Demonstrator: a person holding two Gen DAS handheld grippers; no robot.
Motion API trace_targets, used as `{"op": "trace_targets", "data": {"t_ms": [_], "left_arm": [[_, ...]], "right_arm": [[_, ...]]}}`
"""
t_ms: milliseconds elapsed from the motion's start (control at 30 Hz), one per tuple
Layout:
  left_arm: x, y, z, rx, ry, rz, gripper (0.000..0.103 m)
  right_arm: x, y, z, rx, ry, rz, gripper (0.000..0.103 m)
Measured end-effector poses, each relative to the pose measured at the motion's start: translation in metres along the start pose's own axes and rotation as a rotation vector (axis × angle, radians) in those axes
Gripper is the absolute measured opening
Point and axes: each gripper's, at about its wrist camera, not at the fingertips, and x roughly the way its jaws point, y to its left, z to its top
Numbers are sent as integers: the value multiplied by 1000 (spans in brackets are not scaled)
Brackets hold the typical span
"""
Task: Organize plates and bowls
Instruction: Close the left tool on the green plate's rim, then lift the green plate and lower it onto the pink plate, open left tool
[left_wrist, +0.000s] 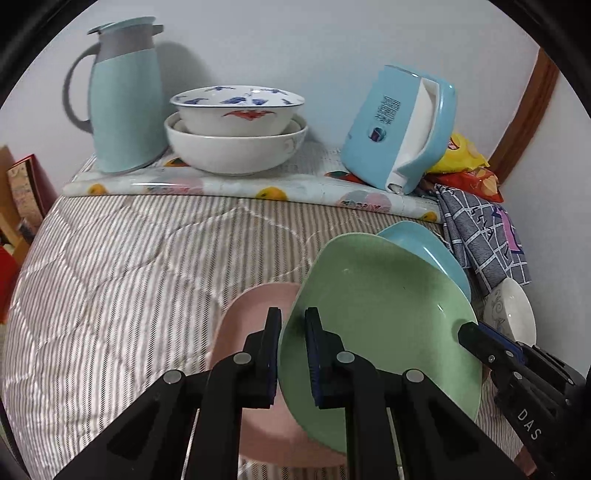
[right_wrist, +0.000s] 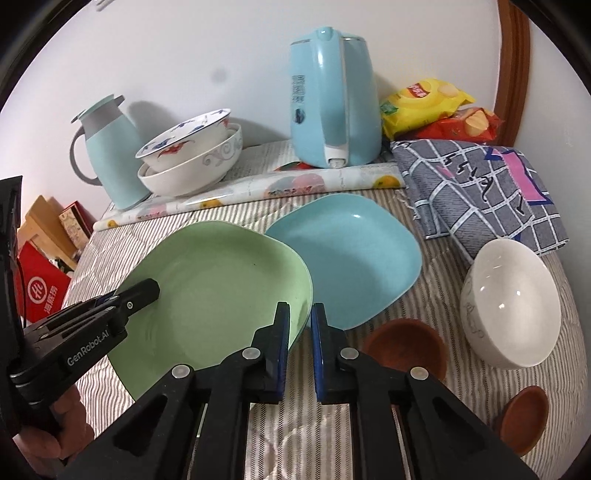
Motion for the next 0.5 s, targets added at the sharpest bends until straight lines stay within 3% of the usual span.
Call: {"op": "trace_targets", "data": {"t_ms": [500], "left_arm": [[3, 33, -17, -71, 9, 44, 13]], "right_arm": [[20, 29, -9, -68, 37, 32, 11]]}}
